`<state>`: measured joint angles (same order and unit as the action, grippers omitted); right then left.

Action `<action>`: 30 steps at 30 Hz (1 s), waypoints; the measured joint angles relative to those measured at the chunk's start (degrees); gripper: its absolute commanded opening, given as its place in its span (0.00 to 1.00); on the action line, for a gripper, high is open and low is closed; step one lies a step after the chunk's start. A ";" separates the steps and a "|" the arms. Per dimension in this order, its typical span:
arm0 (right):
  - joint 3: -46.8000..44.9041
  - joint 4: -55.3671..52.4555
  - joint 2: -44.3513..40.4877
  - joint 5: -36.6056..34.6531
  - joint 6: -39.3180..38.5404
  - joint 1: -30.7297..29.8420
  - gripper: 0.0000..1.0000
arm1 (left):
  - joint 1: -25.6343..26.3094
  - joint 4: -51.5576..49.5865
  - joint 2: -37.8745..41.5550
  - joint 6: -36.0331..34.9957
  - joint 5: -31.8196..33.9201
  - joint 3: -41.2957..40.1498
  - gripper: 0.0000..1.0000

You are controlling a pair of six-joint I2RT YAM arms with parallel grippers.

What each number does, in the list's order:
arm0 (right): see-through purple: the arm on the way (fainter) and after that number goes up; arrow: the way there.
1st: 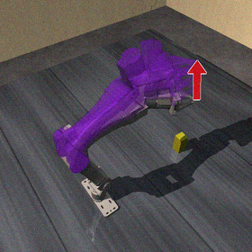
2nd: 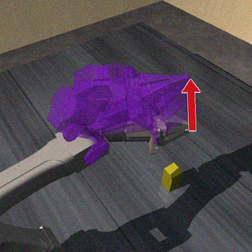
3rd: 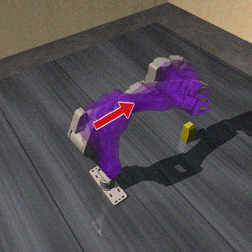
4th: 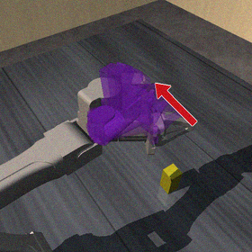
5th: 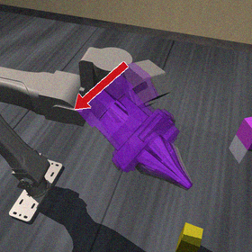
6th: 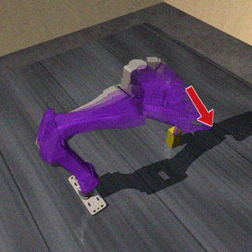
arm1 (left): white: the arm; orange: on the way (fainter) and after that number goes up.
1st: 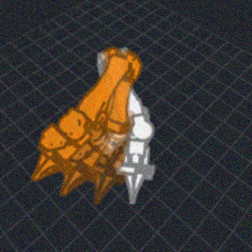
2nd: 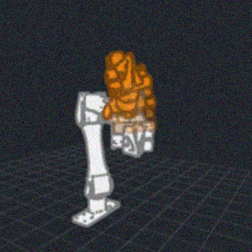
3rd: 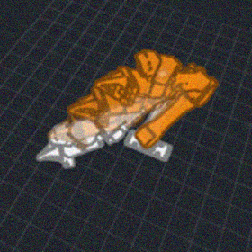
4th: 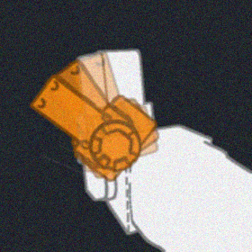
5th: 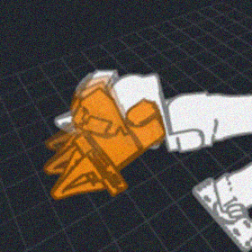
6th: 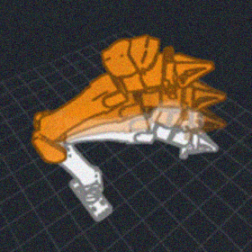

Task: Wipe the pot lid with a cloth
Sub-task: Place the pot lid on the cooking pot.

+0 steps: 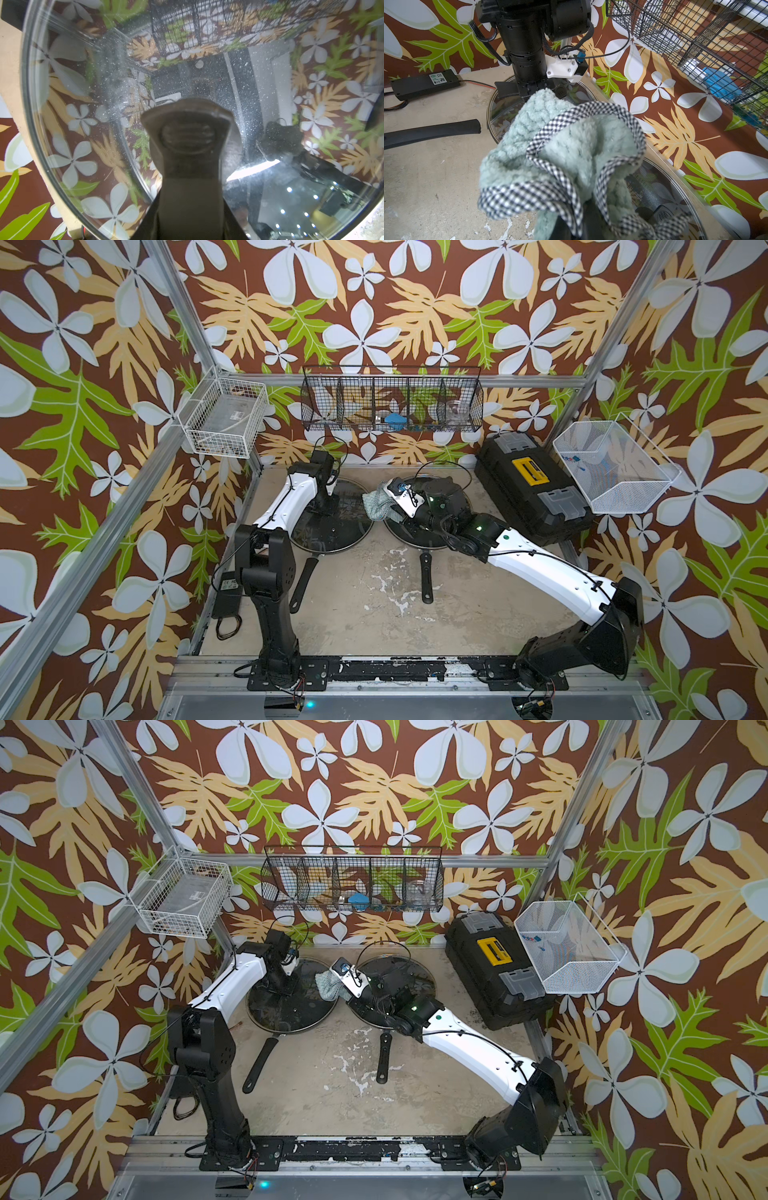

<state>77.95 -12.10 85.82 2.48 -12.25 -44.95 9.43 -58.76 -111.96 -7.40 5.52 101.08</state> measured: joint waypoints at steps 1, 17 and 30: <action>0.00 0.00 0.00 0.00 0.00 0.00 0.00 | 0.00 0.11 0.02 -0.02 -0.02 -0.09 0.05; 0.17 0.02 0.00 0.02 0.00 0.04 0.00 | 0.00 -1.44 1.14 -0.48 0.55 5.53 0.43; 0.70 0.00 0.02 -0.02 0.00 0.04 0.00 | 0.00 -1.81 1.38 -0.44 -0.94 2.03 0.44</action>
<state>78.65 -12.10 85.84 2.46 -12.25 -44.91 9.43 -60.58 -110.59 -7.84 4.58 103.11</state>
